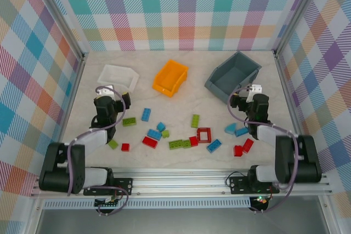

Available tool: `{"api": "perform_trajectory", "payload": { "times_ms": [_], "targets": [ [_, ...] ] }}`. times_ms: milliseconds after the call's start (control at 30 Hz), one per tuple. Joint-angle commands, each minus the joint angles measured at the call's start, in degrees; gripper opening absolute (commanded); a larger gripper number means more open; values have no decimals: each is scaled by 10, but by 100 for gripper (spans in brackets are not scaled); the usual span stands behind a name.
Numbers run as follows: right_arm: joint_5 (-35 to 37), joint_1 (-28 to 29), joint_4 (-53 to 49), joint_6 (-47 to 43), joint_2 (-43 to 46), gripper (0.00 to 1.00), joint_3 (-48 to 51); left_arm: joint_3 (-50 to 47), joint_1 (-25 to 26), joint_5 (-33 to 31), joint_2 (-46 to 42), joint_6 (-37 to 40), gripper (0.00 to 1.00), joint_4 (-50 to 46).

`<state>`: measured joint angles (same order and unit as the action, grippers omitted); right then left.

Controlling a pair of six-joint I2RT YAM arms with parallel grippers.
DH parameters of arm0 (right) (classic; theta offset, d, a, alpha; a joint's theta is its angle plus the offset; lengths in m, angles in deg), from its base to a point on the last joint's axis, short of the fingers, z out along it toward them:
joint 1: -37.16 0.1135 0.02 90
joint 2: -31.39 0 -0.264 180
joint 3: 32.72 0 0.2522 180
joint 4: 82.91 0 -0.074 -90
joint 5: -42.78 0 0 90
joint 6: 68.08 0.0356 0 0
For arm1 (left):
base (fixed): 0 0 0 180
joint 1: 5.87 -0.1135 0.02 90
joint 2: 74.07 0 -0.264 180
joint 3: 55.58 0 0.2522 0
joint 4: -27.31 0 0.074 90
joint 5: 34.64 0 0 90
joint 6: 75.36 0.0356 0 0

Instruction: Sort the legos into containers by color

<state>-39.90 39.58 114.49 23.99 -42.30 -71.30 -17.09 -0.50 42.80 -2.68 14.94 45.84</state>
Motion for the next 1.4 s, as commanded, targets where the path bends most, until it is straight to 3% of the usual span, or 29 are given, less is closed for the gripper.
{"api": "perform_trajectory", "payload": {
  "times_ms": [0, 67, 167, 233, 267, 300, 400, 500, 567, 800, 1033, 1233, 1367],
  "targets": [
    [43, 27, -144, -20, 146, 100, -81, 53, 18, -13, -124, 3, 100, -88],
    [43, 39, -221, -7, 208, 100, -144, 92, 35, -30, -181, 12, 100, -132],
    [56, 38, -389, 118, 221, 100, -271, 170, 48, -42, -215, -11, 100, -209],
    [70, 36, -510, 234, 202, 100, -331, 269, 47, -95, -197, -149, 100, -389],
    [26, 30, -529, 240, 190, 100, -346, 333, 43, -116, -176, -217, 100, -521],
    [-16, 28, -552, 231, 173, 92, -368, 385, 38, -125, -152, -273, 100, -613],
    [-56, 29, -664, 282, 114, 73, -435, 462, -8, -17, -75, -335, 100, -733],
    [-75, 29, -724, 325, 71, 73, -454, 499, -64, 86, 9, -391, 100, -802],
    [-91, 29, -732, 327, 49, 77, -459, 505, -82, 120, 58, -403, 98, -797],
    [-159, 38, -724, 330, -41, 80, -492, 597, -98, 139, 250, -419, 89, -768],
    [-109, 129, -716, 346, -94, 79, -523, 685, -99, 130, 388, -420, 82, -769],
    [-15, 124, -750, 376, -116, 80, -541, 734, -99, 148, 462, -408, 56, -767],
    [-8, 82, -766, 384, -136, 79, -556, 742, -99, 143, 481, -374, 41, -764]
  ]
}}
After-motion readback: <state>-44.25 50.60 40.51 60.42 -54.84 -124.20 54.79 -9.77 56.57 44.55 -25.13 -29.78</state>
